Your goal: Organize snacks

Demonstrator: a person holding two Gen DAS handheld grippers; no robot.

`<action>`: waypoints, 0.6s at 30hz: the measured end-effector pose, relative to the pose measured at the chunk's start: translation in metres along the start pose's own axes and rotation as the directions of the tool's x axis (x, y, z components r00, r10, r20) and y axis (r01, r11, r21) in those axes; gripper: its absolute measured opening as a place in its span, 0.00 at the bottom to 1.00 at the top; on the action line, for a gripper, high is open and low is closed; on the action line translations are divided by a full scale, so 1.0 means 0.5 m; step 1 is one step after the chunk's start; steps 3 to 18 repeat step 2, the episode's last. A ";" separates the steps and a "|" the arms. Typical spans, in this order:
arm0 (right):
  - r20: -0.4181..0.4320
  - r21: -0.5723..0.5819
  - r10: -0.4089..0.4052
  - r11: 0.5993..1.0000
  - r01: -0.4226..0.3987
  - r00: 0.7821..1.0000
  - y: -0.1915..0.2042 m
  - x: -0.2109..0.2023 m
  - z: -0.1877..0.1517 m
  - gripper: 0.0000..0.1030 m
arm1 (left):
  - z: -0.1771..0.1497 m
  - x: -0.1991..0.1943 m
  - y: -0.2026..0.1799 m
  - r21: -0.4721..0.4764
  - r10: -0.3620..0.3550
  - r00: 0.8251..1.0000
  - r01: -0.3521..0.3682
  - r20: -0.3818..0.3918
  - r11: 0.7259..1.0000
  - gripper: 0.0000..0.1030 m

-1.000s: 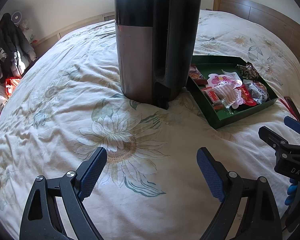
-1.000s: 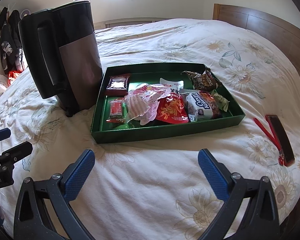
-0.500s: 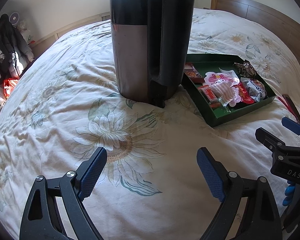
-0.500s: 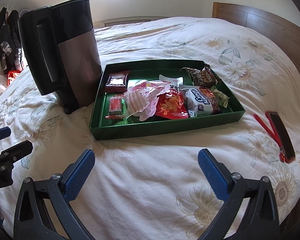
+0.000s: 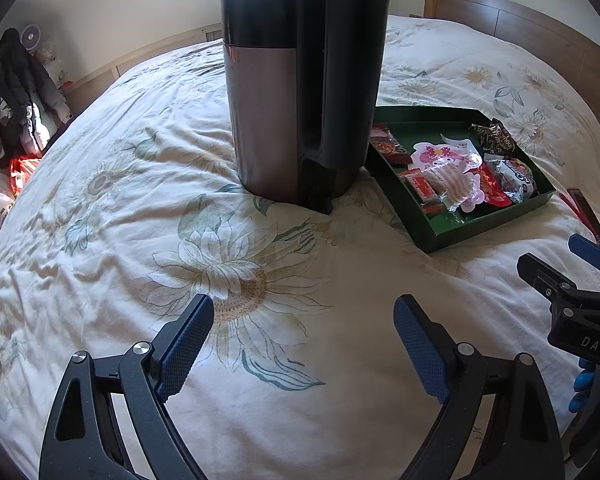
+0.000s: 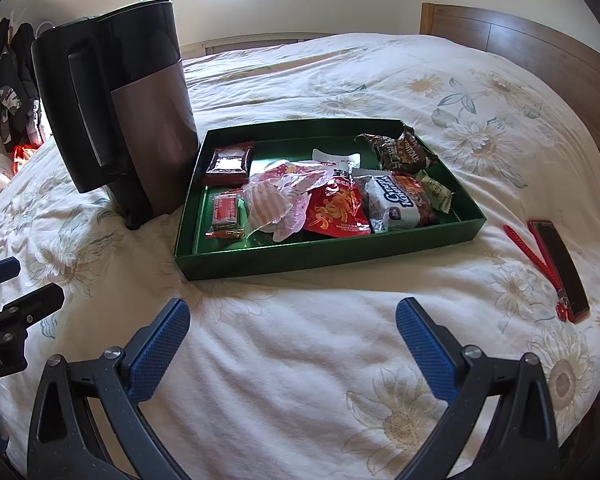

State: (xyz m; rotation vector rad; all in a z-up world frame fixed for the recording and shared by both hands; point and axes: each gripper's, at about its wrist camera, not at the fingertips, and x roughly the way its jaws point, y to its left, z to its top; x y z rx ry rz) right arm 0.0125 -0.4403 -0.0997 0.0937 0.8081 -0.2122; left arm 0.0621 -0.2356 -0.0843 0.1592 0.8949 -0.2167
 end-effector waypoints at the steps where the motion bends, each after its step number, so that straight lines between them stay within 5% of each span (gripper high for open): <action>1: 0.000 0.001 0.000 1.000 0.000 1.000 0.001 0.000 0.000 1.00 | 0.000 0.000 0.000 0.000 0.000 1.000 0.000 0.000 1.000 0.86; 18: 0.000 0.002 -0.001 1.000 0.001 1.000 0.000 0.000 0.000 1.00 | 0.000 0.000 0.000 0.000 0.001 1.000 -0.001 0.001 1.000 0.86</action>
